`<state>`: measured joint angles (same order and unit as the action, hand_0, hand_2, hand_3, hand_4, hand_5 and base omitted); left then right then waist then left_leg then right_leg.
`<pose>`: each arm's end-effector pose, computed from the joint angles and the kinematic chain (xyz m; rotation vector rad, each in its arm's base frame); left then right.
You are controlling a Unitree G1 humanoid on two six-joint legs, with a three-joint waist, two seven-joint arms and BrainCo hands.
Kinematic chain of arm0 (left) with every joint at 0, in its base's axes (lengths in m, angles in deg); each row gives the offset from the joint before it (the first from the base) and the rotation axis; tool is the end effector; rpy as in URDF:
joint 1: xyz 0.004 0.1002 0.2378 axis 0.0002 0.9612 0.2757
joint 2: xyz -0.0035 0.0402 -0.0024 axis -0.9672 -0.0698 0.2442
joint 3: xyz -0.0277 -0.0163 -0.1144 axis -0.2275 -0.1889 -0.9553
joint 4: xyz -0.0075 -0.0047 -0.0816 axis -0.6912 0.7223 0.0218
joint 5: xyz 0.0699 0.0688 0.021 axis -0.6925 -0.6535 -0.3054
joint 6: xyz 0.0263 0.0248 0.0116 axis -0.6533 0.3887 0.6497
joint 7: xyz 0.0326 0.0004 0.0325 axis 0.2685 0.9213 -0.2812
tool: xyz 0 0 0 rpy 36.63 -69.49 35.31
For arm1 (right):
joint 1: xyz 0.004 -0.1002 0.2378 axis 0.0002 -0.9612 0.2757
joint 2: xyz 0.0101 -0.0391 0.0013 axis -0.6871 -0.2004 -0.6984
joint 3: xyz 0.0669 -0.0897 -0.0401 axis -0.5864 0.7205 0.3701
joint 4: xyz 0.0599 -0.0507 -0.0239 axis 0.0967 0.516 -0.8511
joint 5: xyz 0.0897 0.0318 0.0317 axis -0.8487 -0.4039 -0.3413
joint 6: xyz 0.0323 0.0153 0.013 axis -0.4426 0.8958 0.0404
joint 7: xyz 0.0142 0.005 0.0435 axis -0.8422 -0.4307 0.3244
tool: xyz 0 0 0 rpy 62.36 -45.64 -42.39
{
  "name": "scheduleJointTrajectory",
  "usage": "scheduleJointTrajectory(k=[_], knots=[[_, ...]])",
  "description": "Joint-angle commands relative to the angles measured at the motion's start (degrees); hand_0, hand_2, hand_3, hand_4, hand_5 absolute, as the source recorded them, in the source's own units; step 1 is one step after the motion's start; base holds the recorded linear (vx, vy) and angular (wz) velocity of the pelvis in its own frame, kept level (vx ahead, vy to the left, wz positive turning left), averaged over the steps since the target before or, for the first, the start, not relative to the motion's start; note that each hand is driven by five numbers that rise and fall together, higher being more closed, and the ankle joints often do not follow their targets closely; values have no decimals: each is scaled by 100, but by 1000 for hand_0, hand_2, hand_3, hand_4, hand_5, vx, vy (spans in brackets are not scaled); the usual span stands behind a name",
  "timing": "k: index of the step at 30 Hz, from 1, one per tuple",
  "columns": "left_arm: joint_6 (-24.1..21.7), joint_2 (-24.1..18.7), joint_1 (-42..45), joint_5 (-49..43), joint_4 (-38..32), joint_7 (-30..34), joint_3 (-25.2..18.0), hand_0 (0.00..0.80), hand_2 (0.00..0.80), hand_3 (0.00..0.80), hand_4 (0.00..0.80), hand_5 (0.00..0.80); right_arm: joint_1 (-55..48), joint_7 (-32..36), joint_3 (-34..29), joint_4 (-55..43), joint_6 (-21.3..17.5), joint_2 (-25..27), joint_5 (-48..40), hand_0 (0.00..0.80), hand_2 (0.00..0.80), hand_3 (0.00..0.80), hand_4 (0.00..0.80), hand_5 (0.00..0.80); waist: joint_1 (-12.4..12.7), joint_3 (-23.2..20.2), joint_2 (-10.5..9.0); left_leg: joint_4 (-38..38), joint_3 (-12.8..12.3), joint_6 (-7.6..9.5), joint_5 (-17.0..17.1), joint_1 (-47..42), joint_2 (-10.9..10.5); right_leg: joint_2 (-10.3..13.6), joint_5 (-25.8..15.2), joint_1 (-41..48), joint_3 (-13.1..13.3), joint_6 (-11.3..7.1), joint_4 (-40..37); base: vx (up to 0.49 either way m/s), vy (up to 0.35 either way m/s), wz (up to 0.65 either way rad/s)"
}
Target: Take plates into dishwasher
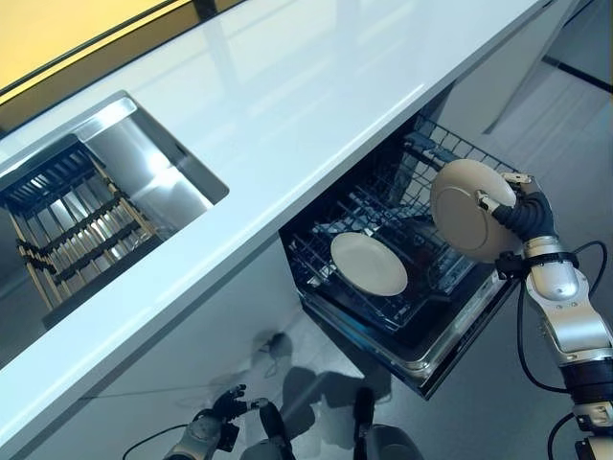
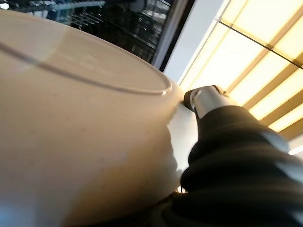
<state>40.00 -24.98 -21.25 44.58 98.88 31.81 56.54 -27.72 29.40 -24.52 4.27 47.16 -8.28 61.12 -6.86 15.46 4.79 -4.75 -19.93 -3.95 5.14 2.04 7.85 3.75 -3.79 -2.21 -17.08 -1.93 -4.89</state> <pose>0.1338 0.2101 -0.1133 0.3539 0.9542 -0.1594 0.2602 -0.2870 0.1430 -0.6280 -0.3045 -0.2024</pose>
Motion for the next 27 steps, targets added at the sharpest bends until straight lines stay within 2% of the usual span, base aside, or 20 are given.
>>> scheduleJointTrajectory(k=[1,11,16,21,27], knots=[[23,-376,-206,-395,94,86,88,0,0,0,0,0,821,-13,126,76,-21,266,213,800,800,800,800,800,81,-39,-474,-25,52,181,-263,108,-291,-66,782,-112,90,273,648,34,-4,12],[127,-522,-323,-439,-81,192,244,0,0,0,0,0,1501,-87,548,756,513,510,572,800,800,800,800,800,295,141,-456,-23,214,199,-235,193,-311,-59,821,-179,-1,278,739,18,-8,7],[185,-579,-377,-462,-135,241,313,0,0,0,0,0,1798,-190,744,1157,656,582,741,800,800,800,800,800,387,223,-446,-25,244,255,-212,258,-332,-54,839,-222,-104,319,787,21,-17,12],[180,-657,-388,-444,-157,271,351,0,0,0,0,0,2120,-200,939,1425,926,728,975,800,800,800,800,800,463,292,-438,-25,309,265,-196,307,-343,-49,865,-275,-146,327,848,27,-15,3],[136,-738,-353,-422,-222,315,378,0,0,0,0,0,2407,-119,1206,1876,1064,946,1230,800,800,800,800,800,548,354,-415,-25,382,265,-185,371,-353,-45,897,-326,-178,334,908,38,-11,8]])
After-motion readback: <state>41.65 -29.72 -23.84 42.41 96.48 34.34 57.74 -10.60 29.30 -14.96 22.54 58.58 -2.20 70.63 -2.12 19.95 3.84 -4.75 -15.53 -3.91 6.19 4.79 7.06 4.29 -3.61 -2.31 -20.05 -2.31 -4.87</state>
